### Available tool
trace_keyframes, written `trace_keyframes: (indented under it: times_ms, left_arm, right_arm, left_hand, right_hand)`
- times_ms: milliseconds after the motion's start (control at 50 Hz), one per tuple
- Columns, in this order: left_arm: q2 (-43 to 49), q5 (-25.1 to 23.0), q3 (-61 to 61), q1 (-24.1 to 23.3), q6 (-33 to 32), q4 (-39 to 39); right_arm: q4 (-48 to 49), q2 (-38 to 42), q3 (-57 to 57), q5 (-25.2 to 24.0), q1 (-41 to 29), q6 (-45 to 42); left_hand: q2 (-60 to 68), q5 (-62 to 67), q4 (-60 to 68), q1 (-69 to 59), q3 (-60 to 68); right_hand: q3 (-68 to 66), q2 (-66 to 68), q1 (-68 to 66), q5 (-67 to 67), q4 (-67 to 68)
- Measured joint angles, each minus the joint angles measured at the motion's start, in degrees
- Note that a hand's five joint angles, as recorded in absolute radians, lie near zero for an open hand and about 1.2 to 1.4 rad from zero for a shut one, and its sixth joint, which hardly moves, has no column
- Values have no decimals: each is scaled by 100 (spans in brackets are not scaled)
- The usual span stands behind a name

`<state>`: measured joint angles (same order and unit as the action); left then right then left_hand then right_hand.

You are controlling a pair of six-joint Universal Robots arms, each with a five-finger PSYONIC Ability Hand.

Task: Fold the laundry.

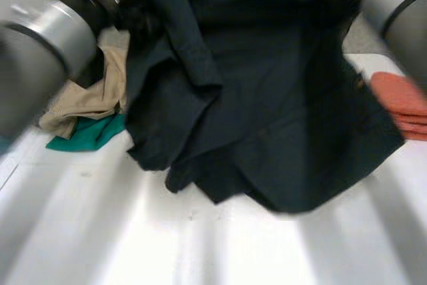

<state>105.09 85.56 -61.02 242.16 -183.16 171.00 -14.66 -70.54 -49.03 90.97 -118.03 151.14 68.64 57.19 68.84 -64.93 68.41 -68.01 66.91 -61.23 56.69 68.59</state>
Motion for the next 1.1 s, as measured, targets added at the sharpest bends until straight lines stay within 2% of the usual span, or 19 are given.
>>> trace_keyframes:
  times_ms: [100, 200, 220, 240, 280, 300, 320, 340, 400, 520, 580, 700, 820, 940, 1040, 1100]
  left_arm:
    - [1306, -1, 564, 213, -84, 786]
    - [2566, -125, 1512, 332, -193, 1967]
    - [2785, -181, 1710, 342, -202, 2182]
    - [2993, -243, 1907, 349, -208, 2380]
    - [3225, -316, 2136, 352, -210, 2589]
    - [3516, -412, 2436, 350, -204, 2821]
    - [3589, -437, 2516, 349, -201, 2876]
    - [3794, -506, 2752, 341, -182, 3011]
    - [4008, -551, 3019, 316, -96, 3109]
    - [3922, -277, 2865, 250, 137, 3036]
    - [3515, 4, 2382, 220, 203, 2888]
    - [2452, 314, 1009, 84, 238, 2350]
    - [1591, 353, -474, -444, 261, 1290]
    - [1445, 332, -1327, -938, 286, 371]
    - [1629, 327, -1568, -1123, 283, 272]
    - [1966, 330, -1564, -1192, 252, 541]
  right_arm:
    - [616, 1034, 82, 194, 10, 81]
    - [1791, 2003, 267, 675, 7, 71]
    - [2157, 2217, 312, 813, 4, 35]
    - [2425, 2364, 349, 892, 1, -4]
    - [2776, 2560, 400, 988, -9, -77]
    - [3222, 2815, 477, 1084, -25, -200]
    - [3358, 2894, 504, 1108, -33, -246]
    - [3653, 3090, 586, 1151, -56, -383]
    - [3830, 3337, 715, 1165, -79, -606]
    - [3417, 3379, 797, 1119, -44, -780]
    - [2637, 3098, 679, 999, 114, -800]
    - [1410, 2353, 123, 489, 503, -747]
    - [469, 1497, -1076, -162, 1025, -589]
    - [289, 1193, -2231, -550, 1405, -494]
    - [384, 1179, -2775, -831, 1535, -474]
    - [690, 1224, -3091, -1085, 1582, -446]
  left_hand:
    - [2, 0, 0, 0, 1]
    - [5, 1, 1, 0, 4]
    - [-694, -608, -709, 602, -684]
    - [-1559, -1432, -1567, 1365, -1526]
    - [-2012, -1765, -1907, 1861, -1973]
    - [-4054, -3817, -3968, 4178, -3870]
    - [-4054, -3817, -3968, 4178, -3870]
    - [-5210, -5114, -5268, 5158, -5169]
    - [-5647, -5434, -5713, 5279, -5614]
    - [-5658, -5434, -5714, 5278, -5621]
    - [-5658, -5434, -5714, 5278, -5621]
    - [-5658, -5434, -5714, 5278, -5621]
    - [-5251, -5073, -5251, 4834, -5231]
    - [-4831, -4648, -4836, 4472, -4804]
    - [-4803, -4623, -4816, 4472, -4785]
    - [-4444, -4274, -4464, 4061, -4419]
  right_hand:
    - [0, 0, 0, 0, 1]
    - [0, 0, 0, 0, 5]
    - [0, -3, 1, 0, 5]
    - [532, -459, 116, -335, -489]
    - [1355, -1291, 981, -1220, -1384]
    - [3059, -3063, 2628, -2980, -3085]
    - [3172, -3178, 2745, -3096, -3198]
    - [4824, -4828, 4347, -4760, -4860]
    - [5589, -5491, 4858, -5406, -5621]
    - [5611, -5493, 4858, -5406, -5661]
    - [5611, -5493, 4858, -5406, -5661]
    - [5612, -5493, 4858, -5406, -5661]
    - [5606, -5488, 4857, -5405, -5658]
    - [4440, -4395, 3734, -4262, -4495]
    - [4235, -4171, 3577, -4039, -4261]
    - [4219, -4151, 3577, -4004, -4245]
